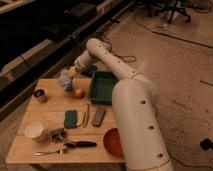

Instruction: Place towel in plastic cup

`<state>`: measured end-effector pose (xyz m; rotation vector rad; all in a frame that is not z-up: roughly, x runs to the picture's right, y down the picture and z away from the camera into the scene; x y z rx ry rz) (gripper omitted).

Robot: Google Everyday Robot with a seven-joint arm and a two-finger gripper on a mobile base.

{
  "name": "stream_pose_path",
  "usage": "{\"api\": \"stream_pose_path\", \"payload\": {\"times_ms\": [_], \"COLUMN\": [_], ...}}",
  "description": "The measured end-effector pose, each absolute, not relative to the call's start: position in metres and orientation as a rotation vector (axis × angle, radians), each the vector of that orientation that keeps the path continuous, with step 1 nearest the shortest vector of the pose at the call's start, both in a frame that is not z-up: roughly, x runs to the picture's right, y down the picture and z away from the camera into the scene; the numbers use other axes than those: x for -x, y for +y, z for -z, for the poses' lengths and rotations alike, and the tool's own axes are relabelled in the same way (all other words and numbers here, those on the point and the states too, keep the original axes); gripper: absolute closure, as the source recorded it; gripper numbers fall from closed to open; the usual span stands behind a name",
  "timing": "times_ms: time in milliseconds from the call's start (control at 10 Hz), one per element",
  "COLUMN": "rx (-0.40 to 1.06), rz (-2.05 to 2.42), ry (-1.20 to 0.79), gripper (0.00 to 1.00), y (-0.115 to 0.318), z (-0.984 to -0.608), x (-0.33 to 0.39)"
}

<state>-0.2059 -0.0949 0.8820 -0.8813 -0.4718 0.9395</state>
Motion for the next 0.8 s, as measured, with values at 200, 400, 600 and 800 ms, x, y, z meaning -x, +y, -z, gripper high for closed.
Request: {"api": "stream_pose_path", "payload": {"times_ms": [200,400,600,800], "rx": [0.890,0.895,0.898,0.905], "rz": [-0.944,-0.948,-0.954,-0.959], "ry": [-0.468,-0.458,-0.446,-0.432], "gripper": [1.00,1.00,1.00,1.00], "y": [-0.091,-0.089,-0.087,-0.085], "z": [-0.892,-0.900,-0.907,-0.913], "x": [0.210,0.208,0.207,0.210]}}
